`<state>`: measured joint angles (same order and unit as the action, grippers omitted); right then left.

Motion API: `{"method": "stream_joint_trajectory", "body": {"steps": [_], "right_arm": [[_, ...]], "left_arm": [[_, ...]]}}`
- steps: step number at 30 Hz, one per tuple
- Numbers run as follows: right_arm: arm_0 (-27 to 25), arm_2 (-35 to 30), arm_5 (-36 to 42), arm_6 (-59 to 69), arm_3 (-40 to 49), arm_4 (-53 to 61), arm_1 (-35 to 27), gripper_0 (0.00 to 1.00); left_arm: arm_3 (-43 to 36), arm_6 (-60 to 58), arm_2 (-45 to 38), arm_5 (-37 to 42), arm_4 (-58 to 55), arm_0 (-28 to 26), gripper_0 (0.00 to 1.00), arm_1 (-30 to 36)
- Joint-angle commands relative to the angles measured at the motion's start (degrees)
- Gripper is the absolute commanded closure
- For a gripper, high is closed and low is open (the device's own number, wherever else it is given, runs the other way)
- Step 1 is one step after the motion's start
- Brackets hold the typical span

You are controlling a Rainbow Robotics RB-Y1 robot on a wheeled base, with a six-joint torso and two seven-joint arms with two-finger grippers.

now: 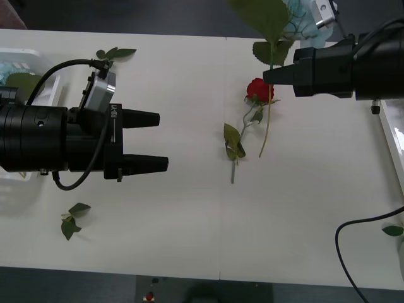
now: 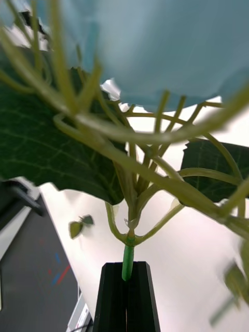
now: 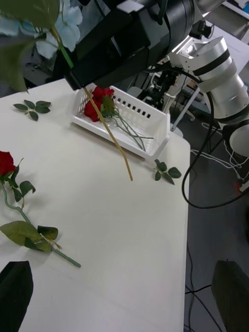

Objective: Put the red flowers into the right box and the blue flowers into the left box

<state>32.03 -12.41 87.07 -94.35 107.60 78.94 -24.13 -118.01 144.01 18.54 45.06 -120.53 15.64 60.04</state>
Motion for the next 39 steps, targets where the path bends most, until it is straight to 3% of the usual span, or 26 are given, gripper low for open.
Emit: {"method": "stream_joint_trajectory", "body": {"steps": [1, 15, 24, 39], "right_arm": [[4.36, 0.81, -3.75, -0.75, -2.13, 6.66, 0.23, 1.00], [8.76, 12.41, -23.97, 0.04, -3.27, 20.20, 0.84, 1.00], [9.20, 13.99, -24.50, 1.89, -3.54, 21.16, 1.28, 1.00], [9.20, 13.99, -24.50, 1.89, -3.54, 21.16, 1.28, 1.00]], "left_arm": [[-1.00, 3.91, -0.43, -1.03, -1.37, 0.80, 0.00, 0.34], [-0.47, 4.44, -0.43, -2.08, -4.80, 0.89, 0.00, 0.34], [-0.38, 4.00, -1.22, -1.99, -14.47, 3.96, 0.00, 0.34], [5.33, -6.11, 0.62, -0.85, -15.96, 14.60, 0.00, 0.34]]}}
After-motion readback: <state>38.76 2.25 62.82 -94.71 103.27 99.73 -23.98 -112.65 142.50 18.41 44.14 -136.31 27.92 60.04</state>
